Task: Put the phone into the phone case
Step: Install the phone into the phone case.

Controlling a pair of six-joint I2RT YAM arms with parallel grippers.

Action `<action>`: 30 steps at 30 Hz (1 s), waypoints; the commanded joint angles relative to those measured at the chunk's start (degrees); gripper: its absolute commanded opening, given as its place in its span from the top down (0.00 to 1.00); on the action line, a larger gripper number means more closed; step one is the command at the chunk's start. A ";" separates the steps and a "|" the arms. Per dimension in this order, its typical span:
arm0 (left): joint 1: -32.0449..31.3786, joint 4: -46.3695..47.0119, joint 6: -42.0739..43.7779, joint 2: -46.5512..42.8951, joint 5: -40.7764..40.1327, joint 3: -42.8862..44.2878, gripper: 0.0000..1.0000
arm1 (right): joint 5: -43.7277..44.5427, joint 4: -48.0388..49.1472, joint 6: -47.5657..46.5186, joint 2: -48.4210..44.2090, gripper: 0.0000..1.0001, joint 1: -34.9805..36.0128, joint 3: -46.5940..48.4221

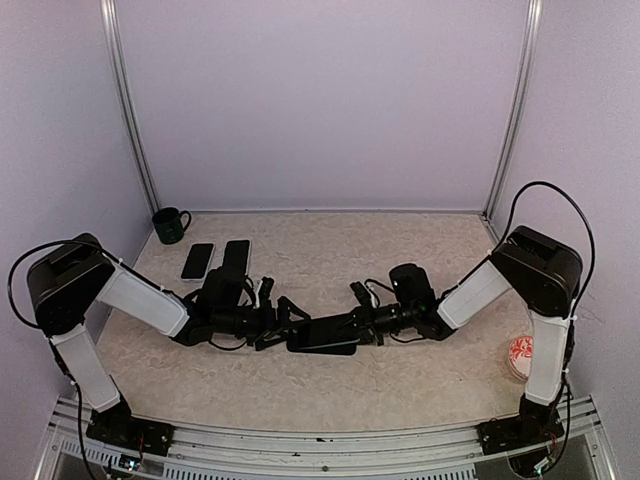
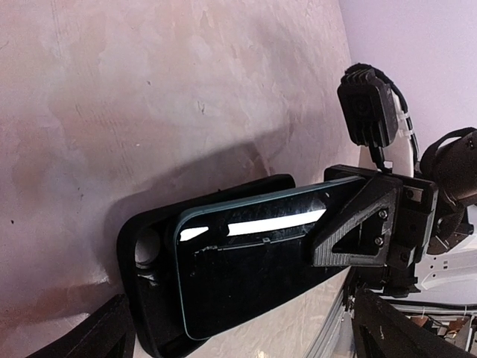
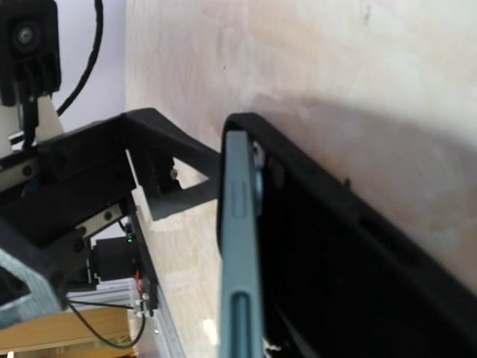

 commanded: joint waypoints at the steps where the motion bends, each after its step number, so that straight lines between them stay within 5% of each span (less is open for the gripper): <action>1: -0.41 2.63 -0.33 0.66 0.72 -0.13 0.01 | -2.80 6.42 3.15 2.23 1.00 -0.72 -0.91; 21: -1.35 2.71 -0.33 -1.33 -0.27 -0.13 0.01 | -0.19 -1.69 3.03 6.03 1.00 -0.98 0.59; 30: -2.97 2.00 -0.56 -2.29 -0.88 0.56 0.01 | -0.92 4.62 8.15 8.28 1.00 -1.02 0.82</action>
